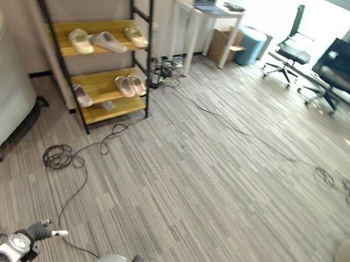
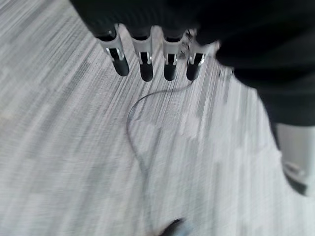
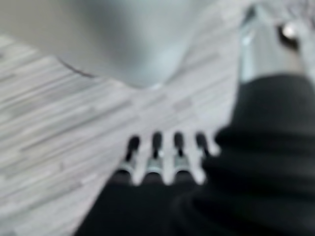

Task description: Arrange the slippers neatly on the shoe rack.

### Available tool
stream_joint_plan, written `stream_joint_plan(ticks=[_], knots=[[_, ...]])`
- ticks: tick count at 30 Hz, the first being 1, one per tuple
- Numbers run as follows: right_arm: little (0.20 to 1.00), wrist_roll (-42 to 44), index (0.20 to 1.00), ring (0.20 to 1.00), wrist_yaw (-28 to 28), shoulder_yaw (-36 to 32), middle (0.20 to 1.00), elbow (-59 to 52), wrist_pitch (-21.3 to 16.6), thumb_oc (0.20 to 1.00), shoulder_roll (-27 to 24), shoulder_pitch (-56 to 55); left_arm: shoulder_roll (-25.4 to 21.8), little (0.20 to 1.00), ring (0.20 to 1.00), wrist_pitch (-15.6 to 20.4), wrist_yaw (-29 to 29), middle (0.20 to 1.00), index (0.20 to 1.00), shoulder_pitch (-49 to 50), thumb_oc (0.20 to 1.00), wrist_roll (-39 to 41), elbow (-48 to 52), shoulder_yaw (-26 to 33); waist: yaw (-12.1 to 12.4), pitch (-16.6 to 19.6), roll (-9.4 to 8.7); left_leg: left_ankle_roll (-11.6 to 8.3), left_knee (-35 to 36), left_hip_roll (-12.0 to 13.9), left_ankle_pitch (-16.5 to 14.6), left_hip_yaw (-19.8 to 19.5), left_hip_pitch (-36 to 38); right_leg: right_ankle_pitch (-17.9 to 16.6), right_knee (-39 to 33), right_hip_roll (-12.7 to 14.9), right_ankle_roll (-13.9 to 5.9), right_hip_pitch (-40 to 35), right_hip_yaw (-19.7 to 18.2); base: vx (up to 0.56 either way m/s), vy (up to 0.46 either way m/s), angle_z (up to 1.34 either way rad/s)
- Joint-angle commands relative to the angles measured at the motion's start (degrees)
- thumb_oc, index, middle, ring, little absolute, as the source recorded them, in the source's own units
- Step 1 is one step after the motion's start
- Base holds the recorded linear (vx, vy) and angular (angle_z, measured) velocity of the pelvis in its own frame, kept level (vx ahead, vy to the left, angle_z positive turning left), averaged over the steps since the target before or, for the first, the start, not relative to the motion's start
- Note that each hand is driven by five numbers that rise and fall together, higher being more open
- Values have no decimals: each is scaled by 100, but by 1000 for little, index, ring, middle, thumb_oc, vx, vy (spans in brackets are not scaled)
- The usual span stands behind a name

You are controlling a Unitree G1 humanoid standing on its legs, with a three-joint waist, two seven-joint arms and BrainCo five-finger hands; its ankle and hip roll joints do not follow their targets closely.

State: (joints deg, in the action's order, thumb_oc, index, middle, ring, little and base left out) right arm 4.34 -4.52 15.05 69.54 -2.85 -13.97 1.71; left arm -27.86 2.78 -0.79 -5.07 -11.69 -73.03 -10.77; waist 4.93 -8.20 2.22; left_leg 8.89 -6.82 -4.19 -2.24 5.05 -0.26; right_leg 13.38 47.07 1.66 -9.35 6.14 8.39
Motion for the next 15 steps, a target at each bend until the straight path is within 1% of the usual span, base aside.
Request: stream_joint_plan(ticks=[1, 3, 4, 5, 6, 7, 8, 9, 10, 12, 13, 14, 15], knots=[[1000, 399, 1000, 1000, 44, -391, 1000, 23, -11, 1000, 42, -124, -97, 1000, 1000, 18, 174, 1000, 1000, -64, 1000, 197, 41, -86, -253, -138, 111, -447, -296, 94, -394, 122, -79, -930, -1272, 261, -3, 216, -90, 273, 46, 43], [1000, 711, 1000, 1000, 75, -614, 1000, 80, -41, 1000, -44, -197, 94, 1000, 1000, 50, 213, 1000, 1000, -71, 1000, 80, -14, -250, -468, -224, 108, -520, -475, 37, -630, 18, 41, -824, -1963, 389, 52, 333, -330, 308, -27, 72], [1000, 717, 1000, 1000, 99, -641, 1000, 109, -39, 1000, -75, -236, 181, 1000, 1000, 60, 198, 1000, 1000, -97, 1000, 43, -41, -330, -558, -224, 94, -564, -501, 14, -735, -50, 115, -928, -2366, 498, 65, 500, -530, 233, -53, 85], [1000, 717, 1000, 1000, 98, -643, 1000, 108, -40, 1000, -82, -240, 190, 1000, 1000, 62, 201, 1000, 1000, -98, 1000, 42, -46, -334, -565, -242, 110, -565, -527, 24, -770, -60, 133, -909, -2363, 490, 64, 467, -518, 354, -97, 63], [1000, 699, 1000, 1000, 130, -653, 1000, 130, -28, 1000, -133, -294, 370, 1000, 1000, 79, 229, 1000, 1000, -168, 1000, -3, -66, -471, -728, -258, 66, -637, -584, -63, -952, -196, 260, -1212, -3140, 721, 11, 672, -793, 436, -124, 59], [1000, 650, 1000, 1000, 155, -682, 1000, 191, -14, 1000, -183, -310, 520, 1000, 1000, 107, 247, 1000, 1000, -222, 1000, -12, -113, -541, -860, -290, 85, -693, -640, -89, -1123, -322, 404, -1470, -3709, 820, -79, 741, -1010, 433, -124, 45], [1000, 650, 1000, 1000, 155, -684, 1000, 192, -14, 1000, -189, -310, 527, 1000, 1000, 109, 249, 1000, 1000, -225, 1000, -12, -117, -543, -864, -299, 104, -694, -652, -74, -1140, -329, 412, -1471, -3722, 808, -78, 718, -997, 426, -144, 55], [1000, 568, 1000, 1000, 183, -692, 1000, 250, 14, 1000, -226, -306, 628, 1000, 1000, 119, 271, 1000, 1000, -226, 1000, -37, -148, -602, -955, -309, 125, -739, -661, -67, -1262, -419, 538, -1640, -4014, 925, -136, 821, -1031, 339, -119, 54], [1000, 519, 1000, 1000, 198, -689, 1000, 293, 32, 1000, -262, -298, 686, 1000, 1000, 119, 268, 1000, 1000, -194, 1000, -51, -189, -632, -991, -292, 144, -757, -649, -60, -1349, -473, 644, -1715, -4101, 919, -158, 819, -1034, 335, -120, 55], [1000, 476, 1000, 1000, 205, -703, 1000, 299, 47, 1000, -284, -315, 710, 1000, 1000, 120, 278, 1000, 1000, -169, 1000, -76, -211, -636, -992, -239, 119, -779, -595, -85, -1397, -513, 730, -1741, -4159, 931, -177, 761, -1013, 275, -70, 47], [1000, 470, 1000, 1000, 222, -732, 1000, 322, 55, 1000, -340, -293, 810, 1000, 1000, 135, 273, 1000, 1000, -108, 1000, -102, -256, -685, -1008, -100, 116, -820, -514, -93, -1477, -665, 886, -1854, -4194, 871, -243, 617, -1255, 439, -123, 33], [1000, 468, 1000, 1000, 226, -741, 1000, 331, 68, 1000, -373, -292, 849, 1000, 1000, 137, 271, 1000, 1000, -69, 1000, -115, -277, -696, -1018, -38, 115, -871, -462, -52, -1466, -753, 992, -1881, -4136, 799, -265, 574, -1381, 336, -96, 46], [1000, 468, 1000, 1000, 225, -741, 1000, 331, 68, 1000, -377, -294, 852, 1000, 1000, 138, 272, 1000, 1000, -67, 1000, -116, -277, -697, -1020, -46, 125, -874, -454, -42, -1469, -755, 1009, -1873, -4132, 790, -262, 562, -1376, 428, -283, 72]])
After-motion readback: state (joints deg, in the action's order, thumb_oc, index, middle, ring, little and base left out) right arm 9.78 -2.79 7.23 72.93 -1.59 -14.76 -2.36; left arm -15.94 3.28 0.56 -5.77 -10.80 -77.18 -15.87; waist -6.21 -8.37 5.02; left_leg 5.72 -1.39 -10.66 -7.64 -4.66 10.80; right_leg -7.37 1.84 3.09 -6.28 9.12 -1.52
